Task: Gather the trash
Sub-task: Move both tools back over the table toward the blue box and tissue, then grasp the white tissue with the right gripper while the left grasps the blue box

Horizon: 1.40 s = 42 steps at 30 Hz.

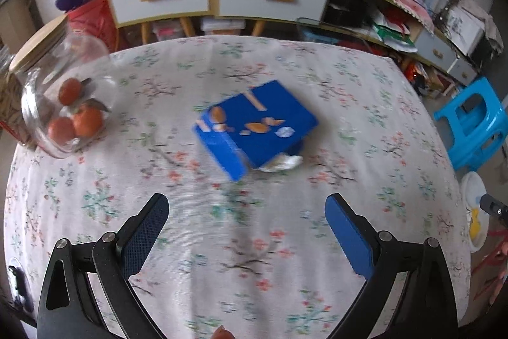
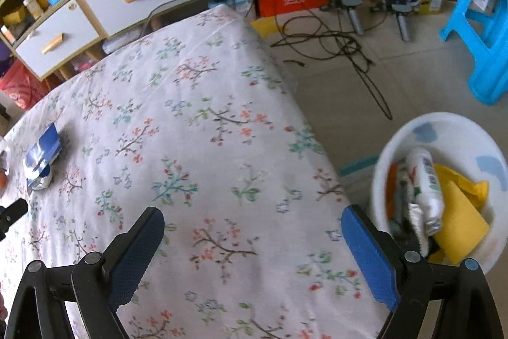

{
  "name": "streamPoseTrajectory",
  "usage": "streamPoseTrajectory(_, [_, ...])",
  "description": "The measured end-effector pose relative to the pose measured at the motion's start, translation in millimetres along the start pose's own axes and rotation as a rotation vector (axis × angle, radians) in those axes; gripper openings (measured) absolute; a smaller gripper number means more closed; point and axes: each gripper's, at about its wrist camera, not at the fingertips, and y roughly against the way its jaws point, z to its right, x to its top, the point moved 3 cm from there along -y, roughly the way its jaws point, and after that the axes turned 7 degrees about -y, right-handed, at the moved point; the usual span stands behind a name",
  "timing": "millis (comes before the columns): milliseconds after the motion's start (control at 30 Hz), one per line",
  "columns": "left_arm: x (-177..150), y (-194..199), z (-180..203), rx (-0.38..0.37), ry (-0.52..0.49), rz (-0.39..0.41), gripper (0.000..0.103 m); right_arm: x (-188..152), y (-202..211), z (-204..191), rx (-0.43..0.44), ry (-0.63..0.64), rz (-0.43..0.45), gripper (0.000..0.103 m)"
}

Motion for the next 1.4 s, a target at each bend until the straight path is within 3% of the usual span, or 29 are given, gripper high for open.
streamPoseTrajectory(300, [-15.6, -1.7, -47.0, 0.001, 0.086, -0.035, 0.1, -6.7, -11.9, -60.5, 0.062, 0.085, -0.02, 0.093])
streamPoseTrajectory(567, [-18.1, 10.1, -65.3, 0.114, 0.033, -0.014, 0.1, -22.5, -49.6, -142.3, 0.166, 0.145, -0.107, 0.091])
streamPoseTrajectory(833, [-19.9, 11.7, -91.2, 0.1, 0.087, -0.05, 0.1, -35.6, -84.4, -211.5, 0.262, 0.184, -0.14, 0.066])
streamPoseTrajectory(1167, [-23.4, 11.5, -93.8, 0.084, 0.095, -0.062, 0.1, -29.4, -106.6, -241.8, 0.342, 0.11, -0.159, 0.051])
streamPoseTrajectory(1267, [-23.6, 10.9, -91.6, 0.093, 0.084, -0.062, 0.1, -31.4, -116.6, -246.5, 0.34, 0.116, -0.177, 0.035])
streamPoseTrajectory(1333, [-22.4, 10.2, -89.7, 0.098, 0.077, -0.057, 0.1, -33.6, -119.3, -247.7, 0.34, 0.138, -0.173, 0.01])
streamPoseTrajectory(1400, [-20.4, 8.3, -87.0, 0.097, 0.069, -0.05, 0.1, -34.9, -120.1, -246.0, 0.351, 0.152, -0.185, 0.007])
